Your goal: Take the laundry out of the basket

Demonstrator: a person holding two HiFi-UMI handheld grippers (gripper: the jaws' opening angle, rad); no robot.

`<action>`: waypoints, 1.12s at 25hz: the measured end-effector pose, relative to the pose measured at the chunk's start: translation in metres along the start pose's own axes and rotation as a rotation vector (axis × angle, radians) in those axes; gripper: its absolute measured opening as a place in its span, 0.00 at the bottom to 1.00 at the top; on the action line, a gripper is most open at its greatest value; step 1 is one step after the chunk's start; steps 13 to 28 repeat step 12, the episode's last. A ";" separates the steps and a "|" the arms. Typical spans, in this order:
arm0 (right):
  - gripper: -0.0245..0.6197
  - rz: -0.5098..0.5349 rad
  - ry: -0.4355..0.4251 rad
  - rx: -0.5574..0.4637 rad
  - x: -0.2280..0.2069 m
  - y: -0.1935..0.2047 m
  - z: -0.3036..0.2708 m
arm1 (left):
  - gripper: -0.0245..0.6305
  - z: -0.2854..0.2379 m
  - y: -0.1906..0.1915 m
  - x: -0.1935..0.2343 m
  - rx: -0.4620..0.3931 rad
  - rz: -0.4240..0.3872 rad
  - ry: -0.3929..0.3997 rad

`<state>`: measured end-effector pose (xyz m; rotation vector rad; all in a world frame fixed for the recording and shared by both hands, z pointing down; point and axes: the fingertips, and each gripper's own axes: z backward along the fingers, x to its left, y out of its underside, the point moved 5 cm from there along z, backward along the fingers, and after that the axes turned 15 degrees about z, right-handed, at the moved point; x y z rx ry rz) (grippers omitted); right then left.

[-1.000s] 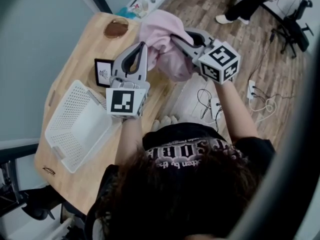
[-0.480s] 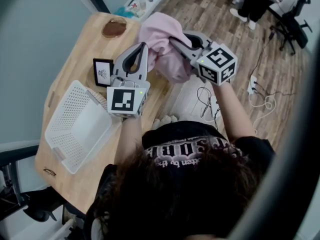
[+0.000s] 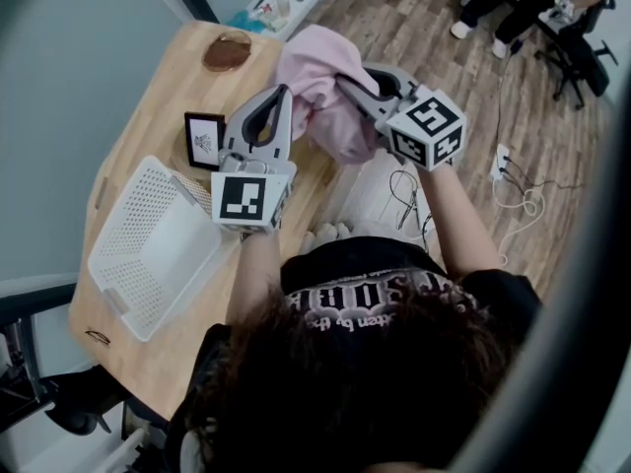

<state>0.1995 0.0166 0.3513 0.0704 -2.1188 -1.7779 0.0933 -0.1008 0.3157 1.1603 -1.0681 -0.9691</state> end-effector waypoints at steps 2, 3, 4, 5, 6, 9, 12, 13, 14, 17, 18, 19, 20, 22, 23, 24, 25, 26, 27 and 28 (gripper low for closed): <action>0.18 0.003 0.002 -0.001 0.000 0.000 0.000 | 0.03 0.000 0.000 0.000 -0.002 0.000 0.000; 0.18 0.005 0.002 -0.001 0.000 0.000 0.000 | 0.03 0.001 0.000 0.001 -0.002 0.000 -0.001; 0.18 0.006 0.003 0.000 0.000 0.000 0.000 | 0.03 0.001 0.000 0.001 -0.002 0.001 -0.002; 0.18 0.006 0.003 -0.001 0.000 0.000 0.000 | 0.03 0.001 0.001 0.002 -0.002 0.002 -0.004; 0.18 0.007 0.003 -0.001 0.000 0.000 0.000 | 0.03 0.001 0.001 0.002 -0.002 0.003 -0.005; 0.18 0.007 0.001 -0.004 -0.001 0.000 0.000 | 0.03 0.001 0.002 0.002 0.001 0.003 -0.005; 0.18 0.003 -0.005 -0.007 -0.001 0.001 0.000 | 0.03 0.000 0.003 0.001 0.007 0.004 -0.002; 0.18 0.003 -0.005 -0.007 -0.001 0.001 0.000 | 0.03 0.000 0.003 0.001 0.007 0.004 -0.002; 0.18 0.003 -0.005 -0.007 -0.001 0.001 0.000 | 0.03 0.000 0.003 0.001 0.007 0.004 -0.002; 0.18 0.003 -0.005 -0.007 -0.001 0.001 0.000 | 0.03 0.000 0.003 0.001 0.007 0.004 -0.002; 0.18 0.003 -0.005 -0.007 -0.001 0.001 0.000 | 0.03 0.000 0.003 0.001 0.007 0.004 -0.002; 0.18 0.003 -0.005 -0.007 -0.001 0.001 0.000 | 0.03 0.000 0.003 0.001 0.007 0.004 -0.002; 0.18 0.003 -0.005 -0.007 -0.001 0.001 0.000 | 0.03 0.000 0.003 0.001 0.007 0.004 -0.002; 0.18 0.003 -0.005 -0.007 -0.001 0.001 0.000 | 0.03 0.000 0.003 0.001 0.007 0.004 -0.002; 0.18 0.003 -0.005 -0.007 -0.001 0.001 0.000 | 0.03 0.000 0.003 0.001 0.007 0.004 -0.002; 0.18 0.003 -0.005 -0.007 -0.001 0.001 0.000 | 0.03 0.000 0.003 0.001 0.007 0.004 -0.002; 0.18 0.003 -0.005 -0.007 -0.001 0.001 0.000 | 0.03 0.000 0.003 0.001 0.007 0.004 -0.002; 0.18 0.003 -0.005 -0.007 -0.001 0.001 0.000 | 0.03 0.000 0.003 0.001 0.007 0.004 -0.002; 0.18 0.003 -0.005 -0.007 -0.001 0.001 0.000 | 0.03 0.000 0.003 0.001 0.007 0.004 -0.002; 0.18 0.003 -0.005 -0.007 -0.001 0.001 0.000 | 0.03 0.000 0.003 0.001 0.007 0.004 -0.002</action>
